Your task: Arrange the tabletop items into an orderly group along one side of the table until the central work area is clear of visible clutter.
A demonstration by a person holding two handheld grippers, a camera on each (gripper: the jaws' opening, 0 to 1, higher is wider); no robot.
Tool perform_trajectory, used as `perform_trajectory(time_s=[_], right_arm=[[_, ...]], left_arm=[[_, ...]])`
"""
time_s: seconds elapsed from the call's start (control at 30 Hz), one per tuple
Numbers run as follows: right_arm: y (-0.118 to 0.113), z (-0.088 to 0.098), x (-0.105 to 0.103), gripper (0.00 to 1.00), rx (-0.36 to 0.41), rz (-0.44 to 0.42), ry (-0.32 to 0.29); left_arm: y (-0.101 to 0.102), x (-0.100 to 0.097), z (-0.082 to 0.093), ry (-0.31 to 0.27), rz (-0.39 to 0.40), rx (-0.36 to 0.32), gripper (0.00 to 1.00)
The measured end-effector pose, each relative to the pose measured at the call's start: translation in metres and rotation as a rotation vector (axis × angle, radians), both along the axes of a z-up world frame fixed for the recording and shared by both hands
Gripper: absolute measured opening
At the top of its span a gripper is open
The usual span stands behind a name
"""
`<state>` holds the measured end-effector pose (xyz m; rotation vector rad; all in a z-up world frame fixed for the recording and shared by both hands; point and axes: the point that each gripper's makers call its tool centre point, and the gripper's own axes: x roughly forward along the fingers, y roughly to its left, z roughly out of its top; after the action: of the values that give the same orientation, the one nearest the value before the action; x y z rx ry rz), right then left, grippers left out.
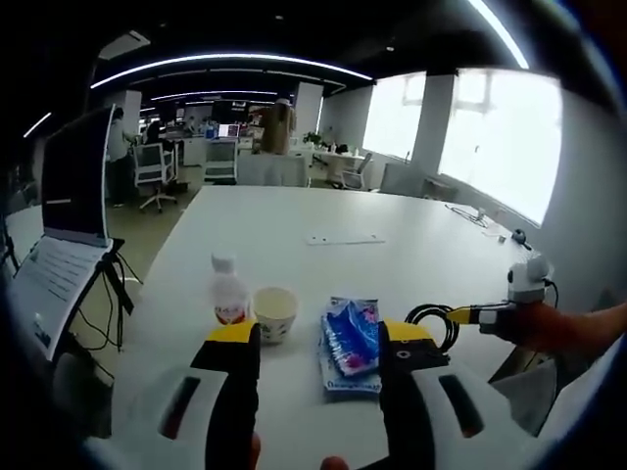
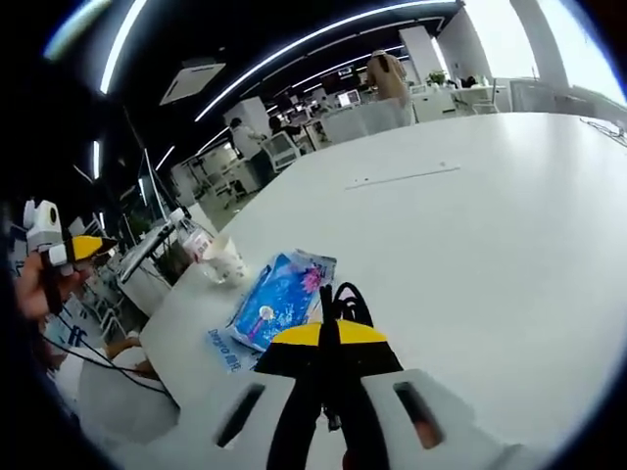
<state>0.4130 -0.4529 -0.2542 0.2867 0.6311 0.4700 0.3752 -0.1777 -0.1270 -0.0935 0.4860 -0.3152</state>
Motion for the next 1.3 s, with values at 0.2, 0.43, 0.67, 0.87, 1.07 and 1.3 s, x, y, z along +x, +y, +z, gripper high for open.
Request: perform_trajectory(time_s=[0.2,0.43,0.67,0.87,1.07,1.3], right_arm=[[-0.003,-0.007,-0.001,0.00,-0.029,0.004,0.025],[-0.012,-0.015,0.001,0.00,-0.026,-0.016,0.044],[-0.020,-0.016,0.004,0.00,-0.016,-0.043,0.046],[-0.026,-0.016,0.006,0.00,-0.012,-0.052,0.042],[-0.030,-0.014,0.006,0.00,-0.025,-0.046,0.035],[-0.032,-0.012,0.004,0.00,-0.032,-0.035,0.037]], left_arm=[[0.000,0.000,0.001,-0.001,0.002,-0.005,0.48],[0.002,-0.002,-0.002,0.006,0.008,-0.011,0.48],[0.003,-0.001,-0.005,0.011,0.003,-0.001,0.49],[0.002,0.003,-0.003,0.006,-0.006,0.011,0.50],[-0.004,0.007,0.001,-0.001,-0.017,0.013,0.50],[-0.006,0.008,0.001,0.003,-0.022,0.015,0.50]])
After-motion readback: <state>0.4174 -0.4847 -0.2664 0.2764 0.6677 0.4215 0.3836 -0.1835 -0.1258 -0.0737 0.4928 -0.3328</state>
